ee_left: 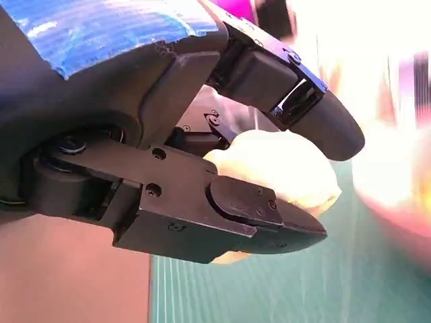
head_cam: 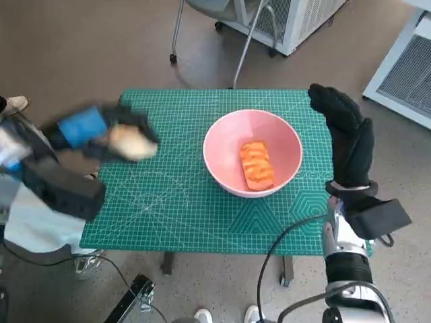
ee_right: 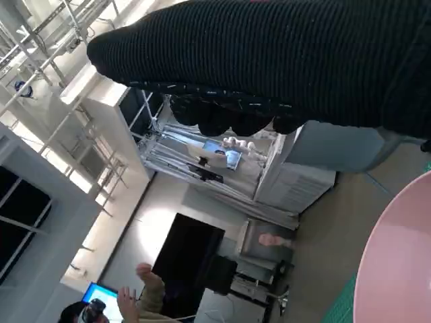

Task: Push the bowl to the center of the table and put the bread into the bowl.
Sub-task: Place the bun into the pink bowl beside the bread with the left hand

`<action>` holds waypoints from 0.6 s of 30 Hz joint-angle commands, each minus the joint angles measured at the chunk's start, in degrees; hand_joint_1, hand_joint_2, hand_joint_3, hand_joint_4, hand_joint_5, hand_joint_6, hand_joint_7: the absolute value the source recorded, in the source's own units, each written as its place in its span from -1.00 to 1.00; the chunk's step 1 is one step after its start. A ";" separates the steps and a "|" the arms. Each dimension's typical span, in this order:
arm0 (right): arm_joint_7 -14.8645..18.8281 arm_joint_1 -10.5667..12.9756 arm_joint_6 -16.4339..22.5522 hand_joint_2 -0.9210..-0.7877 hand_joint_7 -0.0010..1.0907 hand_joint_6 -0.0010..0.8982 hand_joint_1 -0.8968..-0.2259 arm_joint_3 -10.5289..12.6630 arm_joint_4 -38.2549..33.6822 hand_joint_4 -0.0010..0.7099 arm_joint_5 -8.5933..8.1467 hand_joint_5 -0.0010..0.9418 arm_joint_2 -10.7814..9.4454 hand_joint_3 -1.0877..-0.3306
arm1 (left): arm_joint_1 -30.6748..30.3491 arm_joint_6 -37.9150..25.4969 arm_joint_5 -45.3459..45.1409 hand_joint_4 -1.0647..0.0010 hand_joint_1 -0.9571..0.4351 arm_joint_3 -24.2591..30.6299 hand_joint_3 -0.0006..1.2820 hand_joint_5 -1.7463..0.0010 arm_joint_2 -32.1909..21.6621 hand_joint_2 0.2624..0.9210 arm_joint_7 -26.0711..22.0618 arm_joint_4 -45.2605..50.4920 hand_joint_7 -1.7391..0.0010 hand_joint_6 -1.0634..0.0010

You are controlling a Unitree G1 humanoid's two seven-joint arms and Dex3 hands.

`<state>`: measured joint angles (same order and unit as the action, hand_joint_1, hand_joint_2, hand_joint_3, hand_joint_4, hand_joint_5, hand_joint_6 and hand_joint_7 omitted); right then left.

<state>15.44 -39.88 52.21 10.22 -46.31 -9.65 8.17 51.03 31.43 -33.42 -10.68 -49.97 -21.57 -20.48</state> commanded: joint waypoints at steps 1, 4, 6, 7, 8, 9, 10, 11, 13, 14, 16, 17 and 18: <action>-0.22 0.69 -0.93 -1.00 0.42 -0.85 0.02 -0.26 -0.59 0.15 0.53 -0.99 -0.12 -0.17 | 4.37 -0.77 -1.02 -0.09 0.38 -2.03 -0.90 -0.44 4.63 0.99 0.44 0.80 -0.21 -0.43; -0.08 0.74 -0.95 -1.00 0.42 -0.86 0.02 -0.26 -0.48 0.15 0.61 -1.00 0.06 -0.17 | 8.12 0.79 -3.24 -0.10 0.38 -4.65 -0.90 -0.41 8.03 0.99 1.97 -2.12 -0.23 -0.42; 0.00 0.77 -0.96 -1.00 0.42 -0.87 0.02 -0.24 -0.44 0.14 0.61 -1.00 0.16 -0.17 | 9.75 1.43 -4.28 -0.10 0.38 -5.86 -0.91 -0.41 9.63 0.99 2.83 -3.82 -0.24 -0.41; 0.02 0.79 -0.96 -1.00 0.42 -0.87 0.02 -0.24 -0.42 0.14 0.61 -1.00 0.19 -0.17 | 10.30 1.65 -4.61 -0.09 0.38 -6.25 -0.90 -0.42 10.20 1.00 3.17 -4.51 -0.25 -0.40; 0.02 0.81 -0.98 -1.00 0.42 -0.87 0.02 -0.24 -0.39 0.14 0.64 -1.00 0.26 -0.17 | 11.25 2.24 -5.18 -0.09 0.38 -7.00 -0.90 -0.42 11.28 1.00 3.94 -5.86 -0.25 -0.39; 0.02 0.82 -0.99 -1.00 0.42 -0.88 0.02 -0.24 -0.37 0.14 0.66 -1.00 0.30 -0.17 | 11.93 2.73 -5.60 -0.09 0.38 -7.54 -0.89 -0.42 12.02 1.00 4.54 -6.88 -0.25 -0.38; 0.03 0.82 -1.02 -1.00 0.43 -0.88 0.02 -0.23 -0.36 0.14 0.67 -1.00 0.39 -0.17 | 12.99 3.35 -6.57 -0.08 0.38 -8.51 -0.89 -0.43 13.28 1.00 5.68 -8.58 -0.26 -0.37; 0.04 0.83 -1.04 -1.00 0.43 -0.88 0.02 -0.23 -0.36 0.14 0.68 -1.00 0.45 -0.17 | 13.79 3.85 -7.28 -0.07 0.38 -9.22 -0.88 -0.42 14.15 1.00 6.57 -9.89 -0.29 -0.34; 0.12 0.88 -1.01 -1.00 0.43 -0.88 0.02 -0.22 -0.36 0.14 0.66 -1.00 0.55 -0.17 | 15.40 4.31 -9.01 -0.06 0.38 -10.78 -0.85 -0.38 15.90 1.00 8.14 -12.18 -0.37 -0.30; 0.17 0.92 -1.00 -1.00 0.43 -0.88 0.02 -0.23 -0.30 0.14 0.63 -1.00 0.62 -0.17 | 16.39 4.38 -10.09 -0.06 0.37 -11.80 -0.84 -0.35 17.06 1.00 8.99 -13.61 -0.41 -0.27; 0.23 0.99 -1.01 -1.00 0.43 -0.88 0.03 -0.23 -0.18 0.14 0.56 -1.00 0.73 -0.17 | 17.99 4.63 -11.70 -0.04 0.37 -13.39 -0.82 -0.34 18.88 1.00 10.39 -16.16 -0.45 -0.25; 0.26 1.02 -1.03 -1.00 0.43 -0.89 0.02 -0.23 -0.12 0.14 0.53 -1.00 0.78 -0.17 | 18.62 4.79 -12.29 -0.03 0.37 -14.00 -0.81 -0.33 19.55 1.00 10.97 -17.25 -0.47 -0.24; 0.32 1.10 -1.07 -1.00 0.44 -0.89 0.02 -0.20 0.03 0.14 0.45 -1.00 0.86 -0.17 | 19.25 4.91 -13.03 -0.02 0.37 -14.75 -0.81 -0.33 20.33 1.00 11.72 -18.44 -0.47 -0.24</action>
<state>15.46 -39.90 51.97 10.03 -46.16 -9.05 8.80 67.23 35.69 -44.39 -23.42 -31.60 -12.35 -35.62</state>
